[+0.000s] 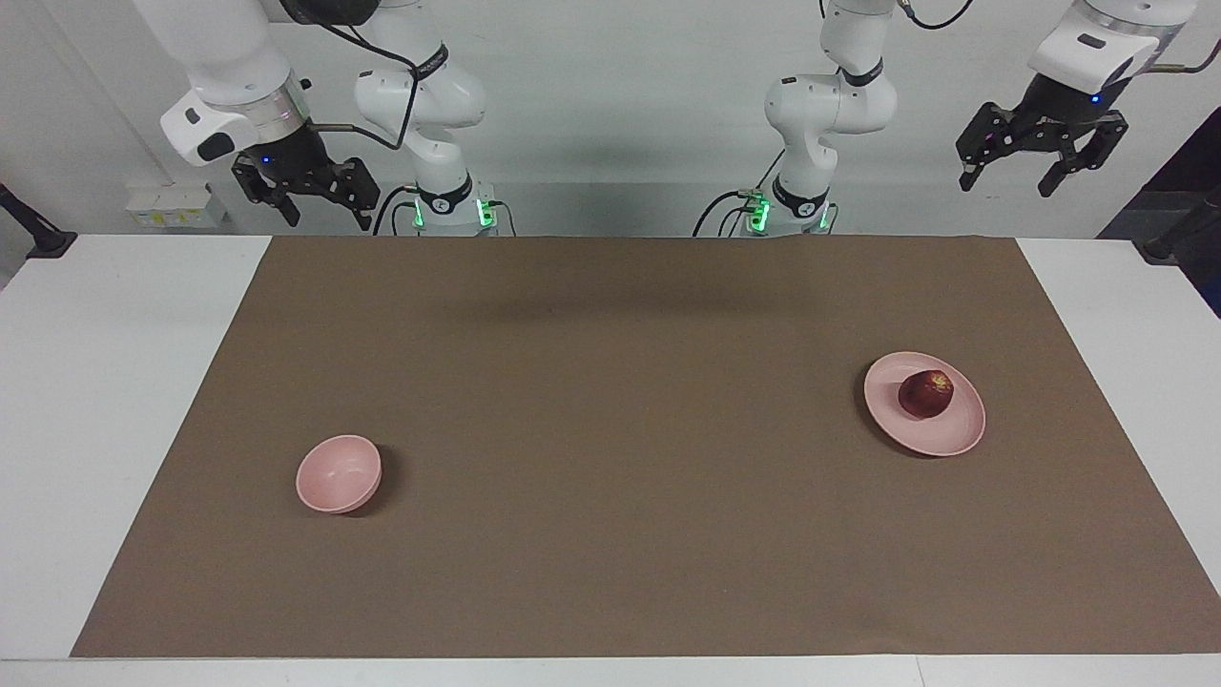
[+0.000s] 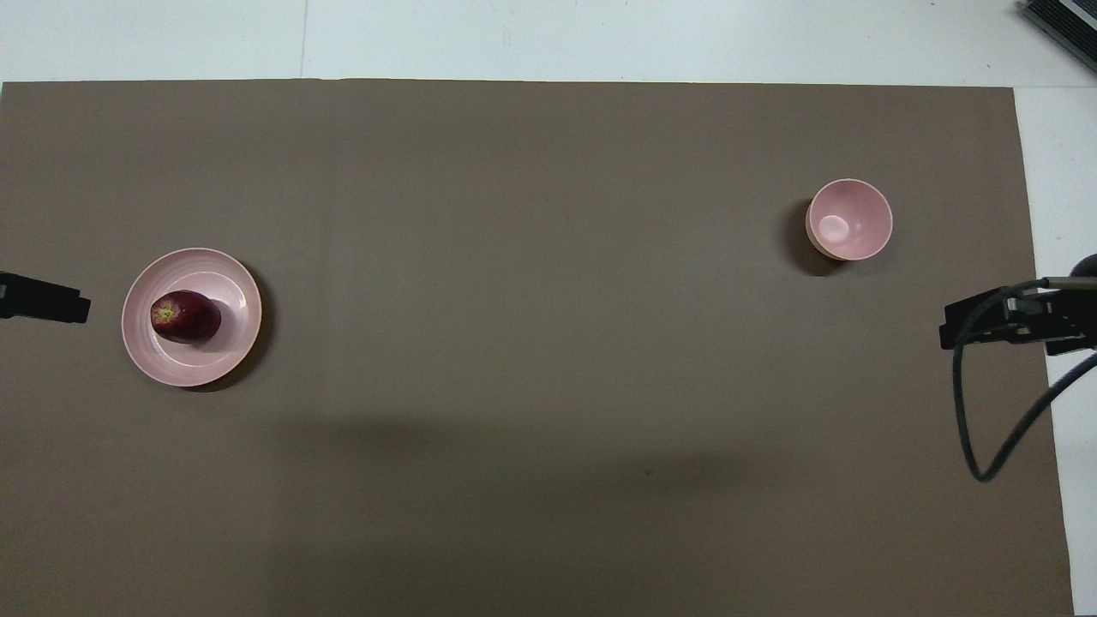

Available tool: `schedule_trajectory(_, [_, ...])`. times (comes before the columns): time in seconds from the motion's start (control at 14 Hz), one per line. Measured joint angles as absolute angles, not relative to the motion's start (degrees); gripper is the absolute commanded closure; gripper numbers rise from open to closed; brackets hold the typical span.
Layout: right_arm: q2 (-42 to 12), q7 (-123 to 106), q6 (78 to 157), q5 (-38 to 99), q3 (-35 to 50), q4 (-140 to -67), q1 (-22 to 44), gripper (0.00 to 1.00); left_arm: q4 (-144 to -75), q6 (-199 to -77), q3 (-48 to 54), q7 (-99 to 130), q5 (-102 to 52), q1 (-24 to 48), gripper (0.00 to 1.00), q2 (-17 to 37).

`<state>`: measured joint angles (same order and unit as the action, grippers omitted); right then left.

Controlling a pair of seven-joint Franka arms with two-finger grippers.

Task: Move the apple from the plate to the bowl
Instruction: 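Reach the left gripper to the apple on the pink plate and grasp it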

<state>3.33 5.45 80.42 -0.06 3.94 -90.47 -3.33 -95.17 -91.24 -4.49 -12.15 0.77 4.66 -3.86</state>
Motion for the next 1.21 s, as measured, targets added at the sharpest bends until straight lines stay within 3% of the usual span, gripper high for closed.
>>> schedule_trajectory(0.79, [4.0,5.45,80.42,-0.06,3.94,-91.43,-3.33,0.0,-122.3,-123.41,-4.52,-14.65,0.49,2.26,0.0,-4.13])
schedule_trajectory(1.21, [4.03,5.45,80.42,-0.06,3.94,-91.51,-3.33,0.0,-125.55,-136.5,-4.59,-14.67,0.46,0.57,0.0,4.31])
